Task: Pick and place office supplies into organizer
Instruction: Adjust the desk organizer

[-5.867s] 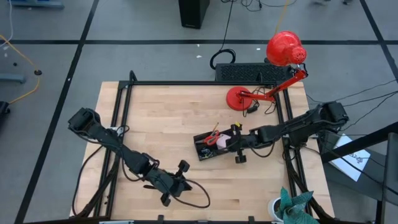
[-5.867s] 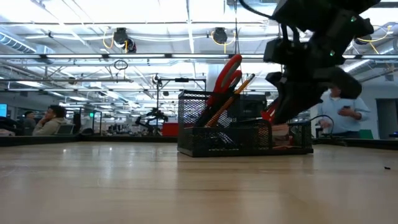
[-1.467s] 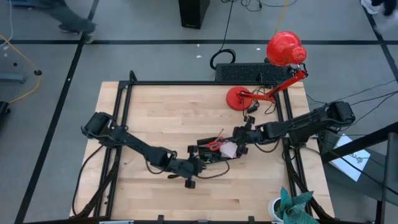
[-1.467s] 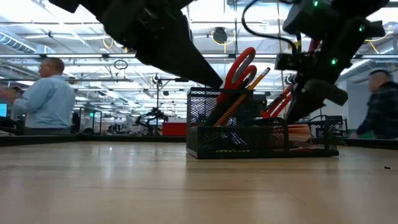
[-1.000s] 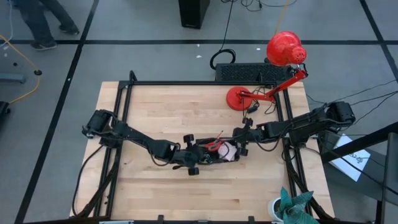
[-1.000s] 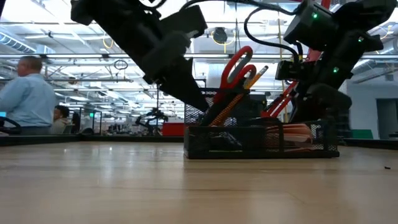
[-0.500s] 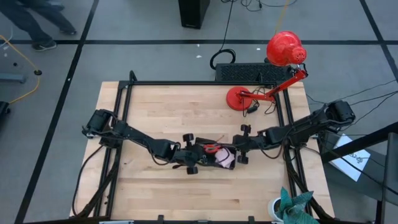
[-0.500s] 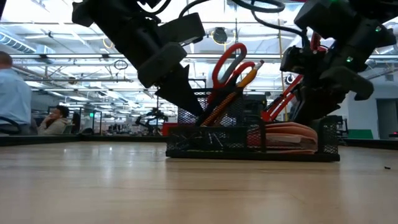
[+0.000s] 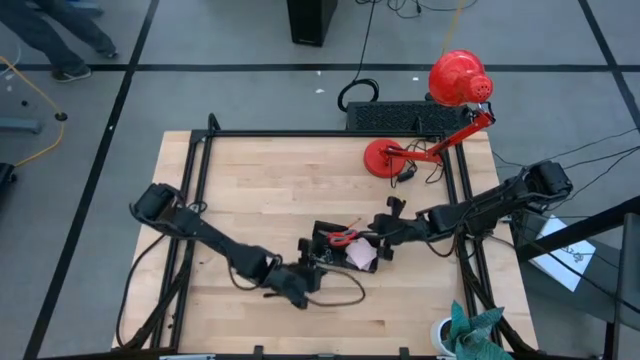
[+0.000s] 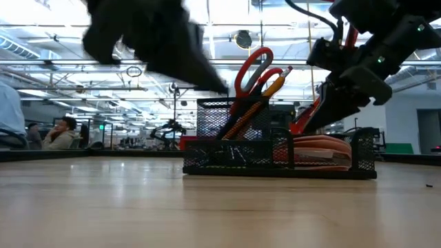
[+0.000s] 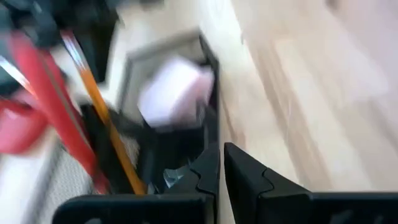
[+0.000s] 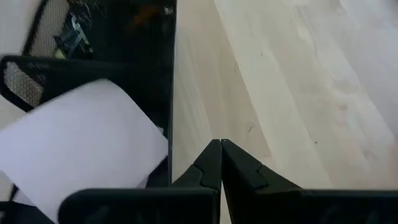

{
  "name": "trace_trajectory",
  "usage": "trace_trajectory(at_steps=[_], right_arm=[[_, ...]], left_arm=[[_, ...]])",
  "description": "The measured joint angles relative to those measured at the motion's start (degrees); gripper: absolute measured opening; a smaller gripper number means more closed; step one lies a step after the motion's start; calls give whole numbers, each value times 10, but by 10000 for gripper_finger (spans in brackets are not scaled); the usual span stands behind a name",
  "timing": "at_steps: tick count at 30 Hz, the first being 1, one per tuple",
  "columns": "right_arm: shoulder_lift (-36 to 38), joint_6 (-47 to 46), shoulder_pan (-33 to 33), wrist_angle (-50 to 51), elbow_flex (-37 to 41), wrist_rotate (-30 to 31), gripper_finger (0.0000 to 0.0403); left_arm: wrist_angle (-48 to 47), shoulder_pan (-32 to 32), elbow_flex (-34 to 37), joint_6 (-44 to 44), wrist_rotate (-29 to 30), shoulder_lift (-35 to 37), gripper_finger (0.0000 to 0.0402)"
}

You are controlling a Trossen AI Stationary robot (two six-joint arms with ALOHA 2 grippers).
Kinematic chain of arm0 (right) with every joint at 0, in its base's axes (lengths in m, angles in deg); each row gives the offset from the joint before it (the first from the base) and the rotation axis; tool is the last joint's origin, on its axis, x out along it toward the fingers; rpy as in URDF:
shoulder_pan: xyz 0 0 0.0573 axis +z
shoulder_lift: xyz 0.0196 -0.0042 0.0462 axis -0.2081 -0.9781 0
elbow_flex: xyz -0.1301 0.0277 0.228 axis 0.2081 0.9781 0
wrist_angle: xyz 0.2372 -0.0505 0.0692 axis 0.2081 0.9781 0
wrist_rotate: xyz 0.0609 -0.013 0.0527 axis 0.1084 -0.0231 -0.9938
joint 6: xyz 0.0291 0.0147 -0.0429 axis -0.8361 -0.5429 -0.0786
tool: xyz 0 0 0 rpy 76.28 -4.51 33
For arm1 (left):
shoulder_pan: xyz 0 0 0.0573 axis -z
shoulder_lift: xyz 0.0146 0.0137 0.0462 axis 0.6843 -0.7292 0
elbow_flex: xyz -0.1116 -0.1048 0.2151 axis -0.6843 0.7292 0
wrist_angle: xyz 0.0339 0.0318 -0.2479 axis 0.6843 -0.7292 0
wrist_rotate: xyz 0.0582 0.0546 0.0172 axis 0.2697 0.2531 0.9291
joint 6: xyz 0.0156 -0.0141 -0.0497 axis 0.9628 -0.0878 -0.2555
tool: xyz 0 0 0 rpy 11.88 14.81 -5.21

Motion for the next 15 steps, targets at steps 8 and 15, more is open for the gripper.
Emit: trace_trajectory(at_steps=[8, 15], right_arm=[[93, 65, 19, -58, 16, -3, 1], [250, 119, 86, -170, 107, -15, 1]], left_arm=[[-38, 42, -94, 79, 80, -15, 31], [-90, 39, -163, 64, 92, -76, 31]])
